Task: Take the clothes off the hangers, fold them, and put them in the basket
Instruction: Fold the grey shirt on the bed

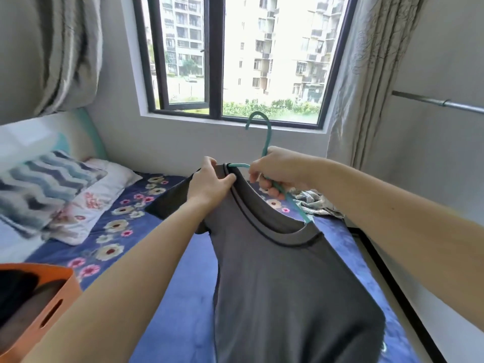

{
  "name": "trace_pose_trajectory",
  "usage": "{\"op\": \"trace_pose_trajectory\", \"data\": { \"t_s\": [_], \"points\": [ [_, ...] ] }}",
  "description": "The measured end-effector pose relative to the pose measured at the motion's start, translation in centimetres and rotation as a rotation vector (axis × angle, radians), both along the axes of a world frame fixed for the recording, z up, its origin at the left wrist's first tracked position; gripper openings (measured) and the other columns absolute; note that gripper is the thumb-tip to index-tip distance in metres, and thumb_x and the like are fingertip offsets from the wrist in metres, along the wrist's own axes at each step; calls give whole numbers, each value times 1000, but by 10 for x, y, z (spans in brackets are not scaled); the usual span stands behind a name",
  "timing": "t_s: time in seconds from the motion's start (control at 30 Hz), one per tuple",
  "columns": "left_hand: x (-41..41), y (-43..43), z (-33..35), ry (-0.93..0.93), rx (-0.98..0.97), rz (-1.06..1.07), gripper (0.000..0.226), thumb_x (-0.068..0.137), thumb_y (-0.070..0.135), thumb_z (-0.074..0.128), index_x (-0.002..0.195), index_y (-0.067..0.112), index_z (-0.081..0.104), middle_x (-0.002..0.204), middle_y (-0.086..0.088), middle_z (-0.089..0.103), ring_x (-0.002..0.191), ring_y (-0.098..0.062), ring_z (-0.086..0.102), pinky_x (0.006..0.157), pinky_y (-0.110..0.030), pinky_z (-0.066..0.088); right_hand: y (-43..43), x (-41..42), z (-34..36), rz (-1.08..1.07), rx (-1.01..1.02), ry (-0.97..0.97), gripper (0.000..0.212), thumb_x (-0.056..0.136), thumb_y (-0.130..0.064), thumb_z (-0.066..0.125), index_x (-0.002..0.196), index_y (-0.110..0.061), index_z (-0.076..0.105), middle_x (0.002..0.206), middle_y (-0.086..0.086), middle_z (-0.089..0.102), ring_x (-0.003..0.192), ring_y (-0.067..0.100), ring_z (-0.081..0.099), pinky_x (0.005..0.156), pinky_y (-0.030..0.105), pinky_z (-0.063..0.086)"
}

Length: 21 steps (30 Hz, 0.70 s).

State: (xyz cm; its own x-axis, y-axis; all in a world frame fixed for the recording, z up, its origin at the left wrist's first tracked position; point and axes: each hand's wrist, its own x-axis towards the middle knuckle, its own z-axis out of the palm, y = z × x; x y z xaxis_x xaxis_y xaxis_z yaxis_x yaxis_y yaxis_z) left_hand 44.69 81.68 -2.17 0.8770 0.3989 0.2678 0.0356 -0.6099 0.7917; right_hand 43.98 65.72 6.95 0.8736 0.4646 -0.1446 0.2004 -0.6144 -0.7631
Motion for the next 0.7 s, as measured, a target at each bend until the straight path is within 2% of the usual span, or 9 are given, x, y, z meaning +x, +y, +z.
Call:
{"op": "trace_pose_trajectory", "data": {
  "t_s": [0.13, 0.23, 0.3, 0.37, 0.43, 0.5, 0.6, 0.7],
  "points": [
    [5, 34, -3, -23, 205, 67, 20, 91, 22, 57, 109, 15, 61, 103, -7, 69, 97, -29, 64, 80, -31, 45, 4, 13, -13, 112, -95, -22, 17, 94, -12, 49, 80, -4, 56, 51, 5, 46, 35, 18, 42, 38, 24, 39],
    [5, 64, -8, 68, 406, 140, 21, 90, 15, 55, 106, 17, 68, 106, -10, 70, 102, -34, 62, 82, -35, 47, -5, 30, -27, 212, -101, 35, 18, 94, -14, 52, 79, -6, 57, 48, 4, 45, 38, 21, 41, 44, 26, 41],
    [5, 92, -19, 155, 436, 204, 24, 87, 12, 54, 101, 17, 73, 105, -14, 70, 102, -37, 62, 83, -38, 49, -16, 47, -40, 263, -55, 101, 19, 96, -17, 54, 80, -7, 58, 53, 7, 44, 42, 21, 40, 45, 27, 41],
    [2, 117, -36, 234, 366, 250, 20, 83, 10, 54, 83, 13, 74, 92, -18, 71, 92, -38, 65, 79, -39, 54, -31, 64, -56, 300, 34, 158, 19, 97, -20, 55, 85, -5, 60, 59, 12, 42, 45, 22, 40, 47, 29, 40],
    [4, 130, -55, 294, 210, 262, 22, 81, 6, 50, 68, 8, 68, 73, -17, 70, 74, -33, 70, 72, -38, 58, -43, 85, -72, 322, 180, 195, 21, 96, -24, 58, 89, -5, 62, 64, 13, 43, 52, 25, 41, 56, 34, 39],
    [12, 125, -70, 298, 25, 224, 27, 86, 1, 44, 72, 8, 66, 69, -15, 69, 62, -30, 71, 65, -38, 60, -47, 101, -86, 288, 406, 213, 19, 94, -28, 59, 90, -11, 65, 67, 13, 49, 63, 28, 47, 66, 38, 40],
    [32, 103, -88, 218, -140, 188, 30, 90, -4, 38, 77, 10, 62, 80, -18, 67, 65, -34, 70, 57, -37, 60, -47, 124, -98, 152, 825, 215, 19, 93, -28, 55, 99, -15, 68, 70, 6, 53, 64, 22, 53, 67, 34, 46],
    [57, 95, -116, 168, -206, 240, 33, 86, -4, 38, 72, 20, 57, 84, -16, 66, 76, -37, 69, 69, -47, 60, -58, 158, -111, -27, 1113, 212, 20, 97, -25, 50, 107, -18, 66, 66, 0, 54, 61, 15, 54, 61, 29, 45]
  ]
}}
